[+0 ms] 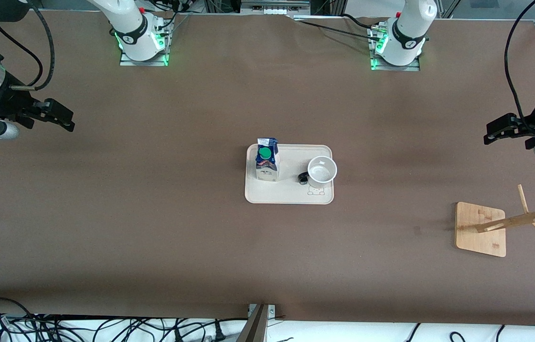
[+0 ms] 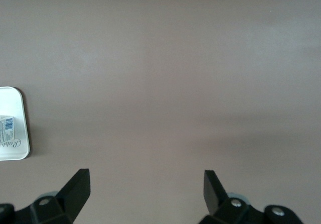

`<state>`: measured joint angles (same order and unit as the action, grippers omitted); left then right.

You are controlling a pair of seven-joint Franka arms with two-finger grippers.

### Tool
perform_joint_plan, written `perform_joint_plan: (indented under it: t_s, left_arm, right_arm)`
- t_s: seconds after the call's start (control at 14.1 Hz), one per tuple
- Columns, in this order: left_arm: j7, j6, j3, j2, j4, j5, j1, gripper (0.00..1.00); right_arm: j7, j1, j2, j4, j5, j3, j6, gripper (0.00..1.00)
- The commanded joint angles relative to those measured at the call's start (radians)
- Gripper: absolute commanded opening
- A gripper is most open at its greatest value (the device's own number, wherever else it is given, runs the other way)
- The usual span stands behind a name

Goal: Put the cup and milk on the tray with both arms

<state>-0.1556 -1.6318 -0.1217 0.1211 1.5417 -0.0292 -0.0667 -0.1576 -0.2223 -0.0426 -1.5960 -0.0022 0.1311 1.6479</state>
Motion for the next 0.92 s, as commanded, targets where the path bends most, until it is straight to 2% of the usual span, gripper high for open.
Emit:
perform_joint_plan:
  t_s: [0.0,0.14,0.35,0.85]
  left_arm:
    - [-0.009,-0.034,-0.003,-0.046,0.069,0.031,-0.007,1.0]
    - [-0.009,-0.042,-0.003,-0.061,0.095,0.031,-0.005,1.0]
    - [-0.007,-0.01,0.002,-0.043,0.06,0.031,-0.002,1.0]
    - [0.033,0.024,0.008,-0.041,0.049,0.029,-0.01,1.0]
  right_arm:
    - [0.0,0.006,0.001,0.01,-0.004,-0.005,-0.01,1.0]
    - [0.0,0.006,0.001,0.01,-0.004,-0.005,-0.008,1.0]
    - [-0.002,0.006,0.003,0.01,-0.004,-0.007,-0.011,1.0]
    - [-0.019,-0.005,-0.002,0.01,-0.012,-0.014,-0.013,1.0]
